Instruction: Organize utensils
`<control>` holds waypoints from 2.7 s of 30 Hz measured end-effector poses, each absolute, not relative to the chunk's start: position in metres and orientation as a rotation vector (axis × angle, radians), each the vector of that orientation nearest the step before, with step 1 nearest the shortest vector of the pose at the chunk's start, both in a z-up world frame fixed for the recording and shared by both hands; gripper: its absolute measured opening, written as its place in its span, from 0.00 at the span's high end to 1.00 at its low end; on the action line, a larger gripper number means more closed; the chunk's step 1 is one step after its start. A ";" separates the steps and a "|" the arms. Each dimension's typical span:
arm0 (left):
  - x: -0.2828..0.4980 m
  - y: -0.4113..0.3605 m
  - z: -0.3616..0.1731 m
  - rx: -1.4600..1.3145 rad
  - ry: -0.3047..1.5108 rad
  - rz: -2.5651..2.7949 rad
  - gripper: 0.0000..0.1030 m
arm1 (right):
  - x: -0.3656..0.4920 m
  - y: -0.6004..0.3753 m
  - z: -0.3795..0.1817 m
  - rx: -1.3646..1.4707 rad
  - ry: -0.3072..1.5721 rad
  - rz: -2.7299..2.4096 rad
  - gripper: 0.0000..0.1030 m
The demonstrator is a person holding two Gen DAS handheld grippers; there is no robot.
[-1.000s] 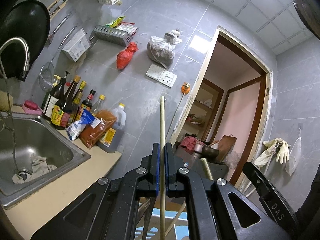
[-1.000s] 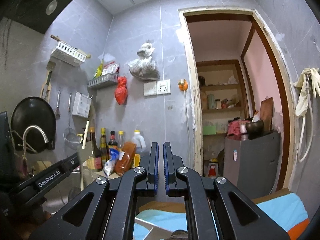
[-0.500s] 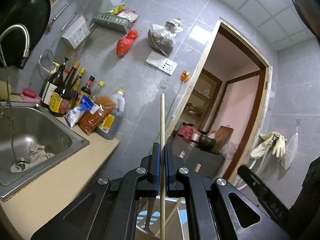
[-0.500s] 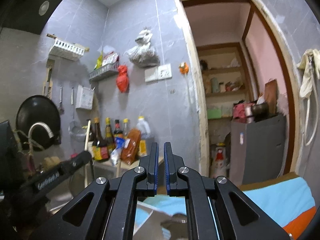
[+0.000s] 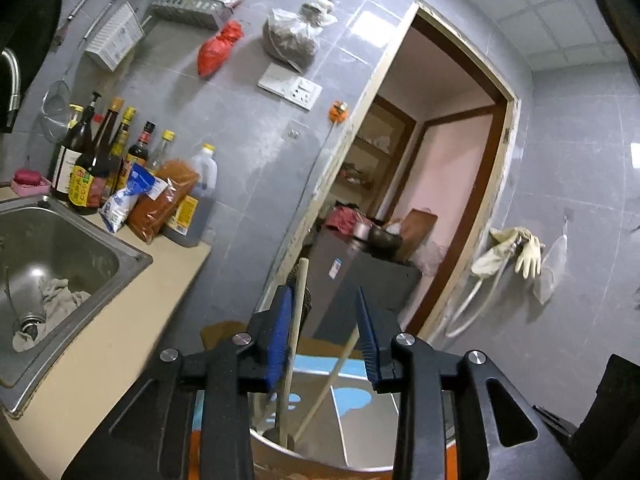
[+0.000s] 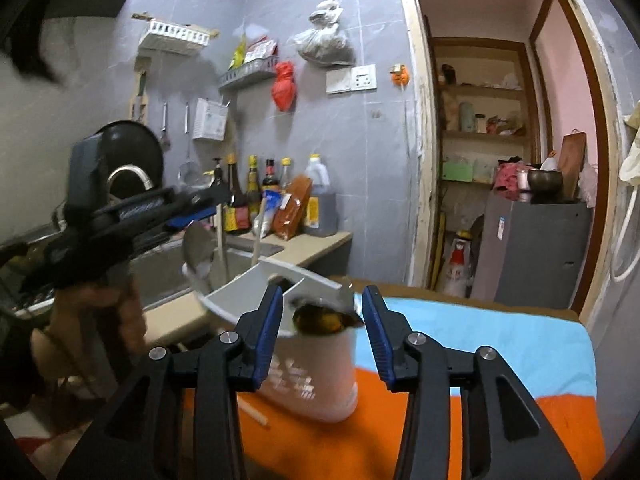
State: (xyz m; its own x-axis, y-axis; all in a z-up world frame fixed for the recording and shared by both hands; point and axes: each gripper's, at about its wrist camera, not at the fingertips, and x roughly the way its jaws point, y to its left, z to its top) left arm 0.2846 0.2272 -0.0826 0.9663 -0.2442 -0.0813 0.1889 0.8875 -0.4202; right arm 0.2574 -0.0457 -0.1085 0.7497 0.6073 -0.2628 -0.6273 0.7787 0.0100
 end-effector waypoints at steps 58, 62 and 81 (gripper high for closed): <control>0.136 0.255 -0.076 -0.423 0.259 0.254 0.11 | 0.257 0.097 -0.157 -0.714 0.608 1.069 0.98; 0.138 0.253 -0.072 -0.433 0.246 0.253 0.11 | 0.244 0.054 -0.114 -0.462 0.476 1.064 0.98; 0.180 0.231 -0.092 -0.409 0.274 0.156 0.11 | 0.298 0.017 -0.095 0.050 0.034 0.724 0.98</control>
